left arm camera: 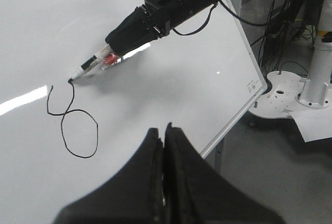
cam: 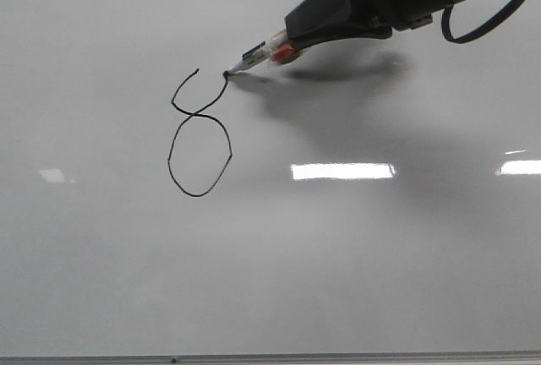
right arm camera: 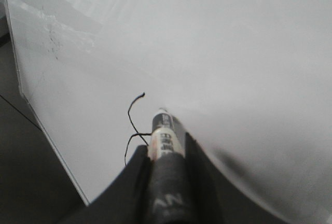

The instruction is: Write number 8 on whiteboard

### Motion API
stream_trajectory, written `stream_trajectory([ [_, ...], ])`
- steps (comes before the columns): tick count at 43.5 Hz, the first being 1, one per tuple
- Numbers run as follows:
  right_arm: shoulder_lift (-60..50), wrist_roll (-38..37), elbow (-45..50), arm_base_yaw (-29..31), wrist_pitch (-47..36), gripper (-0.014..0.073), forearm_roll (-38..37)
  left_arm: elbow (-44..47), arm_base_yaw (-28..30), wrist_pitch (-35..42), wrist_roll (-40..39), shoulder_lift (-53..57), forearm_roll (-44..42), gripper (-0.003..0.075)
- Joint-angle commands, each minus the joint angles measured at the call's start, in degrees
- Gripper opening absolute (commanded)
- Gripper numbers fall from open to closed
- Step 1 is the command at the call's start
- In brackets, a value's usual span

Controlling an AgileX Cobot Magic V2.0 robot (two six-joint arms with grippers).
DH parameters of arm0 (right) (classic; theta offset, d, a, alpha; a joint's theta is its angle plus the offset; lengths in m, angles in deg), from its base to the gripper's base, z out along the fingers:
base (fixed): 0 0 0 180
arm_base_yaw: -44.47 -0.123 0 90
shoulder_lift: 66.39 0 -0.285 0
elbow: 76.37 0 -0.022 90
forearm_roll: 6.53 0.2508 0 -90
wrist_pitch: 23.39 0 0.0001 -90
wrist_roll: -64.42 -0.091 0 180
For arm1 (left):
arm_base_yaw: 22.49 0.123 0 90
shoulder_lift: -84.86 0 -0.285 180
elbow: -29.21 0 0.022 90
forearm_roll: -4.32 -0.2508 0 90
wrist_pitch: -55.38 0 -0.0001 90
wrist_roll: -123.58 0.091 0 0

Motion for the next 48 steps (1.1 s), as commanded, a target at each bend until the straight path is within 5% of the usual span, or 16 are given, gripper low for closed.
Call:
stream_trajectory([
  [1,-1.74,0.25,-3.49,-0.22,-0.09,-0.0067,2.49,-1.51,0.03,4.14,-0.49,-0.56,0.65,-0.0021],
  [15,3.02,-1.09,-6.84,-6.86,-1.69,-0.0067,-0.26,-1.51,0.03,4.14,-0.49,-0.56,0.65,-0.0021],
  [24,-2.62,-1.55,-7.67,-6.97,10.89,-0.0067,-1.12,-1.51,0.03,5.05,-0.49,-0.56,0.65,-0.0021],
  [30,-8.37,-1.61,-8.7,-7.77,12.51,-0.0067,-13.19,-2.05,0.03,7.72,-0.49,-0.69,1.34,-0.002],
  [36,-13.87,-1.61,-8.82,-11.87,12.8,-0.0067,-28.76,-7.72,0.03,-1.6,-0.49,-5.43,-1.64,-0.0015],
  [40,-16.41,-1.68,-8.82,-15.81,13.56,-0.0067,-35.67,-12.19,0.03,-7.76,0.5,-11.58,-3.82,0.0066],
  [48,-18.56,-2.75,-8.82,-22.68,14.37,-0.0067,-37.13,-19.68,0.03,-12.94,6.71,-22.45,-3.44,0.0331],
])
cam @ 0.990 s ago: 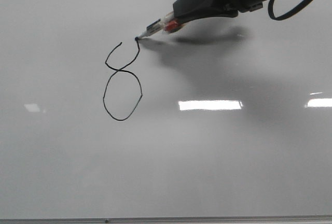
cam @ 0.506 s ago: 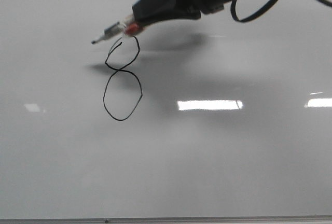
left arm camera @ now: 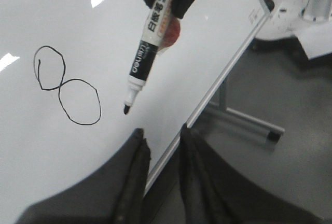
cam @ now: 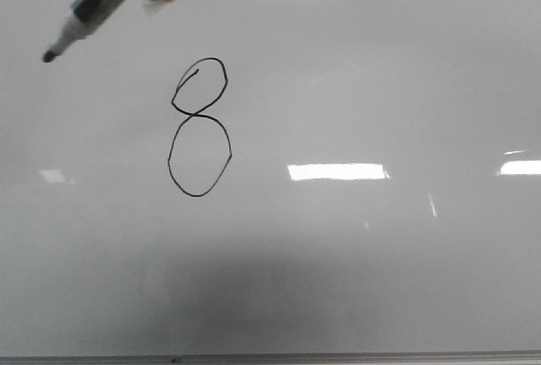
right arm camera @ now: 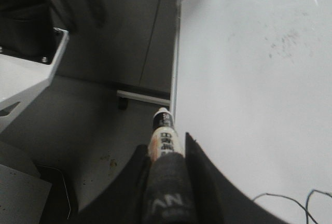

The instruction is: Write number 8 on whiteboard

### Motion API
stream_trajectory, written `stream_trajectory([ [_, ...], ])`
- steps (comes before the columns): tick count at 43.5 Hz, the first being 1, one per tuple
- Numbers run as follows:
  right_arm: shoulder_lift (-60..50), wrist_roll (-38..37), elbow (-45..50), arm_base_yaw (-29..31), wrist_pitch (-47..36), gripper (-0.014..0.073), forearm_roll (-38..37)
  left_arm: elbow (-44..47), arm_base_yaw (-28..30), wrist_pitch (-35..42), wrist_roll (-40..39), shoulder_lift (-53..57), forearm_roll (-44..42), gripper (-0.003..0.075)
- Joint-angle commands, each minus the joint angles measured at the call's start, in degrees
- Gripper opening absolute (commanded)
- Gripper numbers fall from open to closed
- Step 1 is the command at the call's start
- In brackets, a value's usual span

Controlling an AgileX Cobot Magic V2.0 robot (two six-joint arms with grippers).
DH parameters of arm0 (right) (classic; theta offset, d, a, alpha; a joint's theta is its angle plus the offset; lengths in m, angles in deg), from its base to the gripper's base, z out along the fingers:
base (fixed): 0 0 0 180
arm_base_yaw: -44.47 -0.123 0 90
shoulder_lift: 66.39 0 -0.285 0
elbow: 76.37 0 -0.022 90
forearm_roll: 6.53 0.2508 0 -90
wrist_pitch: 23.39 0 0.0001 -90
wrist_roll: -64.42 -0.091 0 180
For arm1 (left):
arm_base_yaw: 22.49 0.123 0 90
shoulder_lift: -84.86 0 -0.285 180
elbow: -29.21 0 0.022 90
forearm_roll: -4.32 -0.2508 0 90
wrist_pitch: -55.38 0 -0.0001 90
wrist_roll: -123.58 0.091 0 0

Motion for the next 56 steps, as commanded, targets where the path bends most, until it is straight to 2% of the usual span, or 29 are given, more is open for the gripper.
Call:
stream_trajectory([
  [1,-2.34,-0.48,-1.9,-2.73,-0.27,-0.0067,1.9,-5.18,0.03,2.32,1.49,-4.53,0.62,0.0344],
  [4,-2.34,-0.59,-1.9,-4.71,-0.24,-0.0067,1.9,-6.72,-0.43,2.18,3.51,-7.21,0.62,0.0381],
  [14,-2.34,-0.58,-1.9,-8.49,-2.4,-0.0067,2.17,-8.63,-6.05,1.48,5.89,-11.68,0.72,0.0342],
  [21,-2.34,-0.58,-1.9,-8.93,-1.86,-0.0067,2.64,-8.63,-10.05,1.73,5.89,-13.91,0.58,0.0242],
  [26,-2.34,-0.58,-1.9,-8.93,-1.67,-0.0067,2.35,-8.63,-10.54,1.82,5.89,-14.01,0.25,0.0169],
  [36,-2.34,-0.58,-1.9,-8.93,-0.76,-0.0067,1.49,-8.63,-10.54,1.82,5.89,-14.01,-0.14,0.0137],
  [42,-2.34,-0.58,-1.9,-8.93,-0.76,-0.0064,1.49,-8.63,-10.54,1.82,5.89,-14.01,-0.14,0.0022],
  [44,-2.34,-0.92,-1.9,-8.93,-0.82,-0.0046,1.54,-8.63,-10.54,1.82,5.89,-14.01,-0.19,-0.0021],
  [47,-2.34,-2.64,-1.9,-8.93,-1.13,0.0038,1.91,-8.63,-10.54,1.71,5.89,-14.01,-0.3,-0.0021],
  [56,-2.55,-10.6,-1.9,-8.88,-2.97,0.0414,2.79,-8.63,-10.39,1.48,4.79,-14.01,-0.3,-0.0021],
])
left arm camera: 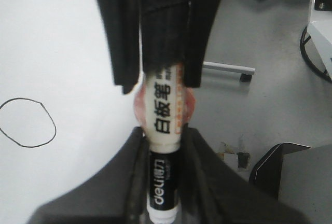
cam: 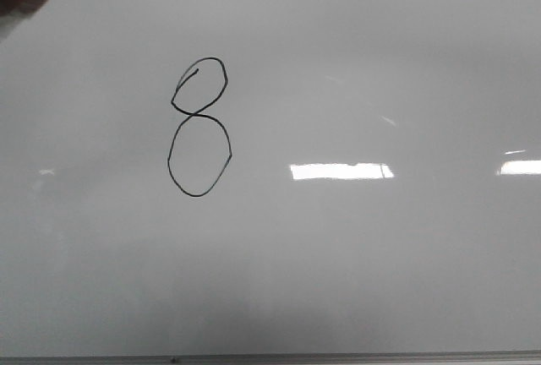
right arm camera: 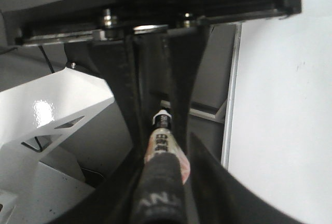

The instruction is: Write number 8 on whiteboard

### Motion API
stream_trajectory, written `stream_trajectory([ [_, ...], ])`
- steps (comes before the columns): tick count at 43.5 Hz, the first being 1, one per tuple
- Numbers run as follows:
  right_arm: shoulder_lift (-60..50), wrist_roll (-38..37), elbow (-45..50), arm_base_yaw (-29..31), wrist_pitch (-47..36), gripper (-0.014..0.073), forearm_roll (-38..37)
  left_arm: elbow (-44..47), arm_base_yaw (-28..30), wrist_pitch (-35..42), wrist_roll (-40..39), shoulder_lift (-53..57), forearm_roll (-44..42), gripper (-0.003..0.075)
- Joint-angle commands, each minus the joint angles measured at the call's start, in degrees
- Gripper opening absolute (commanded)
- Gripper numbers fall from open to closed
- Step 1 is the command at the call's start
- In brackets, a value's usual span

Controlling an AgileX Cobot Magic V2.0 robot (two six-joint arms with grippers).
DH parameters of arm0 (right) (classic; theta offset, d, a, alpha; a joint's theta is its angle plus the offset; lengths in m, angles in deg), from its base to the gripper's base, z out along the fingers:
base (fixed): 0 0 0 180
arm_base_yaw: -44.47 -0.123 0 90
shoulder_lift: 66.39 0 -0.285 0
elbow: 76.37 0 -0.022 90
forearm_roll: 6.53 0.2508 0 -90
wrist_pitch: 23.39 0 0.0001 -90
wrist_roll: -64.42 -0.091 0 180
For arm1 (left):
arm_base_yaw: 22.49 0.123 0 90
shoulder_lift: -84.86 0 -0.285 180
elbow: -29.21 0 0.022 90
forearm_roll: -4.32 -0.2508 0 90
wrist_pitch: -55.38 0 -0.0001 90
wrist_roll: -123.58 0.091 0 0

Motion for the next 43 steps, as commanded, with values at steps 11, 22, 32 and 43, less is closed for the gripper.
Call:
stream_trajectory([
  [11,-8.35,-11.52,-1.71,5.11,-6.82,0.05,3.71,-1.99,7.73,3.32,-18.03,-3.29,-6.06,-0.0021],
  [22,-23.63,-20.69,8.01,20.98,-8.04,0.0414,2.09,-1.99,29.48,2.44,-28.25,-8.28,-8.47,-0.0021],
  [32,-40.9,-23.47,24.73,35.44,-11.26,0.0174,0.4,-1.99,47.45,4.3,-28.13,-12.91,-9.78,-0.0021],
  [43,-52.64,-24.78,37.56,38.59,-14.06,-0.0064,1.57,-1.99,53.83,9.32,-28.13,-21.73,-11.0,-0.0021],
])
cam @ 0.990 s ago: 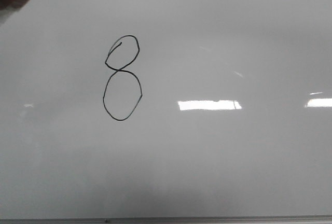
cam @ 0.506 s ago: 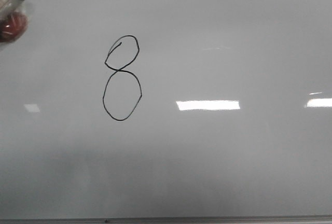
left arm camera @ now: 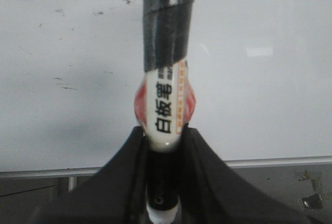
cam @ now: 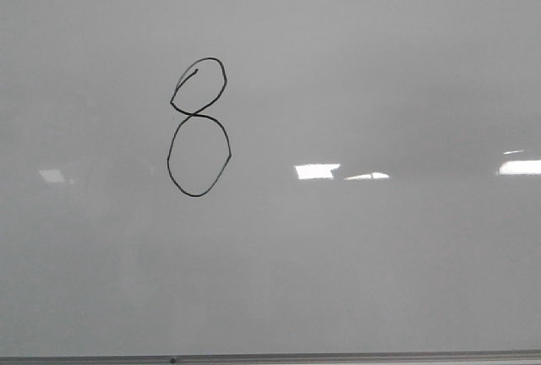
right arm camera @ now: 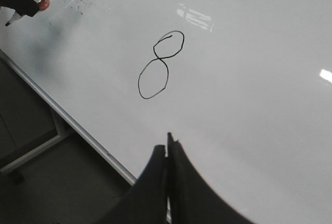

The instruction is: Write number 8 on whiteboard

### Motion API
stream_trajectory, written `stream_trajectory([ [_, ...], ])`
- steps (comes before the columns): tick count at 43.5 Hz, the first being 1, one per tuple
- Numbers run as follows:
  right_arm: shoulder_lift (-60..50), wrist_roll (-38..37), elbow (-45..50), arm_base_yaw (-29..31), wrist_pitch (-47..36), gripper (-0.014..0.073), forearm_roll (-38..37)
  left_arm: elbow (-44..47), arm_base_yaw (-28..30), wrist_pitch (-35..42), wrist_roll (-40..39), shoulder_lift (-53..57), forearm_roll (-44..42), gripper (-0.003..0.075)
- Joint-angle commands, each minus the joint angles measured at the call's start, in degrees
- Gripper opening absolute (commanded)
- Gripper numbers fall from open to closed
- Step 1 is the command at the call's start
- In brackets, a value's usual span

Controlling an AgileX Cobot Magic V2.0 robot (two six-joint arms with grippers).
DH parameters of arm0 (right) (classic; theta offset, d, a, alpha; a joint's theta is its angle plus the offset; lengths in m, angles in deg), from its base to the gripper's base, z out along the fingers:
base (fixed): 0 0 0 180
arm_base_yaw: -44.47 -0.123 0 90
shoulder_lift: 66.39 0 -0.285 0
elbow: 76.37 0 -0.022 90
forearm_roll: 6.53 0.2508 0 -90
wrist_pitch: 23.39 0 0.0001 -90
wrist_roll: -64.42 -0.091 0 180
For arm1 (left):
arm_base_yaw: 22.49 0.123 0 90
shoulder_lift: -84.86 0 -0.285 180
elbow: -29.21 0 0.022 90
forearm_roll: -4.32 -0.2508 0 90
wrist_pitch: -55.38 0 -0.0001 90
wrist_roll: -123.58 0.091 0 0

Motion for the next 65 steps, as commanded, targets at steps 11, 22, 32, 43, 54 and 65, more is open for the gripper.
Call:
stream_trajectory([
  [11,-2.8,-0.31,5.15,0.46,-7.08,-0.0069,3.09,-1.99,0.65,18.35,-0.45,-11.36,-0.26,-0.0021],
  [22,-2.8,0.34,5.17,0.46,-7.25,-0.0069,2.99,-4.3,1.05,21.66,-0.64,-18.5,1.63,-0.002],
  [32,-2.8,0.34,5.17,0.46,-7.25,-0.0069,2.99,-4.45,1.05,22.13,-0.64,-19.16,1.76,0.0187],
  [43,-2.8,0.34,5.17,0.46,-7.25,-0.0069,2.86,-4.45,1.05,21.86,-0.64,-18.85,1.84,0.0359],
  [54,-2.8,0.34,5.17,0.46,-7.31,-0.0069,2.87,-4.45,1.05,19.59,-0.64,-16.92,1.31,0.0409],
  [65,-2.8,0.34,5.17,0.46,-7.27,-0.0069,2.87,-0.07,1.05,19.06,-0.64,-0.91,0.25,0.0408],
])
